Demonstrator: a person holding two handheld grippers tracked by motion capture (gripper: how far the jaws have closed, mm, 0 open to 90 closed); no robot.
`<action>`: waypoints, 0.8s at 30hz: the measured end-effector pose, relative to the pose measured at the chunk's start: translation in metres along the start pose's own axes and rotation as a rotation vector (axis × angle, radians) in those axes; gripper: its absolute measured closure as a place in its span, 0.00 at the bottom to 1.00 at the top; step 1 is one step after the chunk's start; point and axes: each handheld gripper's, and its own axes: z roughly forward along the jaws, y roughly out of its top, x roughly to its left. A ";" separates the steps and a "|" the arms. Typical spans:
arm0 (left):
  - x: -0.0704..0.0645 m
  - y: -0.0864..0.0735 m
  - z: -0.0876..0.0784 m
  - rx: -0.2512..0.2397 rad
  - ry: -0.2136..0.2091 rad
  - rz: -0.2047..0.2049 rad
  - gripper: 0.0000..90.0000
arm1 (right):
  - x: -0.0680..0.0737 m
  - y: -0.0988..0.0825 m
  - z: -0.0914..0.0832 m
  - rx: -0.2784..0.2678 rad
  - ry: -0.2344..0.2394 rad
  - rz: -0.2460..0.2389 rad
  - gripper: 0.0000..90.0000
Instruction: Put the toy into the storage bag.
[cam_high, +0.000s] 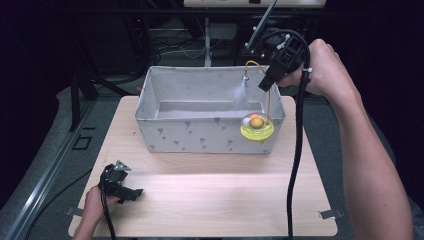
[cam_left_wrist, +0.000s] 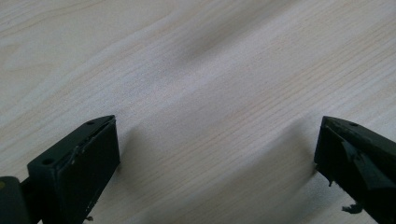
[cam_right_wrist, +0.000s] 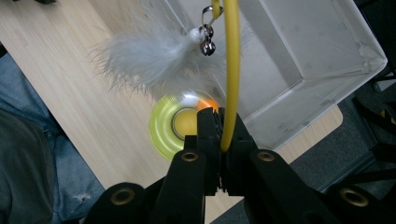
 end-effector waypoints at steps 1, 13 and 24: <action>0.000 0.000 0.000 0.000 0.000 0.000 0.00 | 0.000 0.000 0.000 0.000 0.000 0.000 0.98; 0.000 0.000 0.000 -0.003 -0.001 -0.001 0.00 | -0.009 0.010 -0.011 -0.005 -0.027 0.015 0.98; 0.000 0.000 0.000 -0.001 -0.004 0.002 0.00 | -0.026 0.019 -0.016 -0.011 -0.057 0.056 0.98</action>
